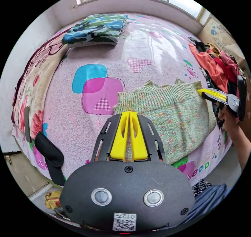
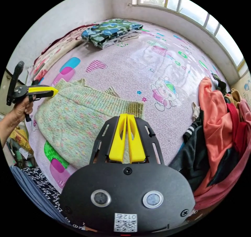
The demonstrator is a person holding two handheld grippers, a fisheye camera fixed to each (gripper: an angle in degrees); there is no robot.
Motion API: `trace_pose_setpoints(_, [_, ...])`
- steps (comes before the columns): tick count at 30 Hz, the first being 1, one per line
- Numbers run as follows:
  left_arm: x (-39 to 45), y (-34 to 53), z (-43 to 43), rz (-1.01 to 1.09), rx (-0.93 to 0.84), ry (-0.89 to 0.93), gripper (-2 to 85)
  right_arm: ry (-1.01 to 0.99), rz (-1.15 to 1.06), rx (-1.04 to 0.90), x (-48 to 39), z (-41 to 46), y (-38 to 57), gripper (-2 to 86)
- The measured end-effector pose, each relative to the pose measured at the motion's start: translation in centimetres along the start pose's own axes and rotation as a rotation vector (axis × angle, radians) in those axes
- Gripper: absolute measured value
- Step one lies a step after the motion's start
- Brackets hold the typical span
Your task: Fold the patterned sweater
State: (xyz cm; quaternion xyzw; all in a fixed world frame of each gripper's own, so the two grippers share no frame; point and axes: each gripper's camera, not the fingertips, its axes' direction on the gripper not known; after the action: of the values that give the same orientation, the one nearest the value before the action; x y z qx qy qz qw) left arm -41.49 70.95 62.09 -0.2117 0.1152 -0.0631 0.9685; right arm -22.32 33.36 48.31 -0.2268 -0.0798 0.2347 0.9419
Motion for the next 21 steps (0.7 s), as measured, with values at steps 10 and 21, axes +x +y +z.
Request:
trace_pose_setpoints(10, [-0.1,-1.2,-0.4,-0.037,0.019,0.199,-0.1,-0.192,0.133,0.002,0.2,-0.5,-3.3,-0.1])
trace_pose_setpoints(21, [7.5,5.4,-2.2,0.153,-0.017,0.073,0.0,-0.124,-0.207,-0.066,-11.3,-1.9,4.7,-0.1])
